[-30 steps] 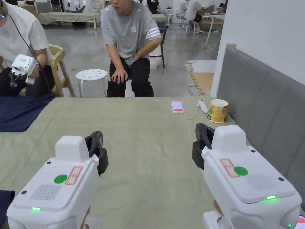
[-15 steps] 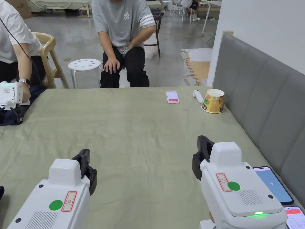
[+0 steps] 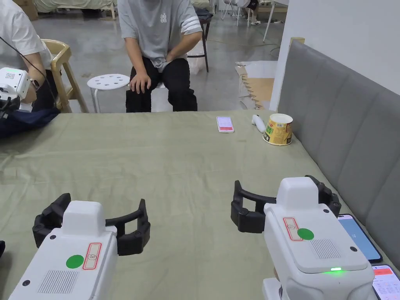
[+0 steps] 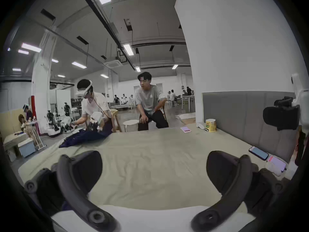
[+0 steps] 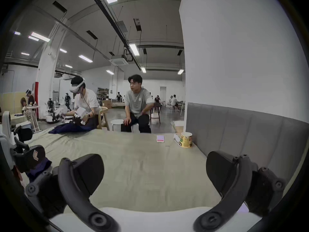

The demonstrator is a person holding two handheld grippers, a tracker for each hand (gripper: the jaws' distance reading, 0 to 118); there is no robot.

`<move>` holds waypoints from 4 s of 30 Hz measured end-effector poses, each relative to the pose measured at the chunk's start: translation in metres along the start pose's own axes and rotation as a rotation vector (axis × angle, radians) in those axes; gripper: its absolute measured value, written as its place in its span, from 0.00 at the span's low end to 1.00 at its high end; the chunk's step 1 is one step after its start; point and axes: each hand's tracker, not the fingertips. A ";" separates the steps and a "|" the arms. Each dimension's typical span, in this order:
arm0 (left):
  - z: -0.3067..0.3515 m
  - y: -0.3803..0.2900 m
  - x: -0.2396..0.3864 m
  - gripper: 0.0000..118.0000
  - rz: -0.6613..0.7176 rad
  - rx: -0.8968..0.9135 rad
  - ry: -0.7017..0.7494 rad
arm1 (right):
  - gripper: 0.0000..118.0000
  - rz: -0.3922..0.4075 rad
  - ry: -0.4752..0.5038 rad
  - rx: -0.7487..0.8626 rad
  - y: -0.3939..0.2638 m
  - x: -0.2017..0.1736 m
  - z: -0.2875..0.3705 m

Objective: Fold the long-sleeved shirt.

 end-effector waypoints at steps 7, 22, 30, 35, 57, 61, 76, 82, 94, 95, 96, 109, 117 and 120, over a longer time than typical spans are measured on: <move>-0.001 0.003 -0.008 0.94 0.052 -0.023 0.031 | 1.00 0.017 -0.015 -0.029 0.001 -0.001 -0.005; 0.003 0.008 -0.014 0.94 0.093 0.023 0.024 | 1.00 0.017 -0.013 -0.020 0.004 -0.003 0.002; 0.004 0.007 -0.014 0.94 0.097 0.021 0.026 | 1.00 0.032 -0.006 -0.024 0.006 -0.004 0.005; 0.004 0.007 -0.010 0.94 0.091 0.018 0.008 | 1.00 0.033 -0.007 -0.022 0.007 -0.002 0.007; 0.005 0.005 -0.004 0.94 0.066 0.021 0.006 | 1.00 0.029 -0.001 -0.020 0.007 -0.002 0.008; 0.006 0.005 -0.004 0.94 0.076 0.018 -0.009 | 1.00 0.025 -0.002 -0.021 0.006 -0.001 0.008; 0.009 0.006 -0.008 0.94 0.084 0.025 0.007 | 1.00 0.022 0.004 -0.021 0.006 -0.003 0.009; 0.009 0.006 -0.007 0.94 0.083 0.023 -0.001 | 1.00 0.021 0.002 -0.027 0.005 -0.003 0.009; 0.009 0.005 -0.004 0.94 0.079 0.019 -0.014 | 1.00 0.021 -0.006 -0.028 0.004 -0.001 0.010; 0.009 0.005 -0.004 0.94 0.079 0.018 -0.013 | 1.00 0.021 -0.007 -0.029 0.003 -0.001 0.010; 0.010 0.005 -0.004 0.94 0.080 0.018 -0.014 | 1.00 0.020 -0.008 -0.030 0.003 -0.001 0.010; 0.011 0.005 -0.002 0.94 0.088 0.019 -0.017 | 1.00 0.019 -0.013 -0.022 0.006 0.002 0.016; 0.013 0.007 -0.003 0.94 0.098 0.023 -0.005 | 1.00 0.020 -0.014 -0.023 0.006 0.003 0.018; 0.014 0.007 -0.001 0.94 0.091 0.023 -0.010 | 1.00 0.019 -0.013 -0.024 0.006 0.002 0.017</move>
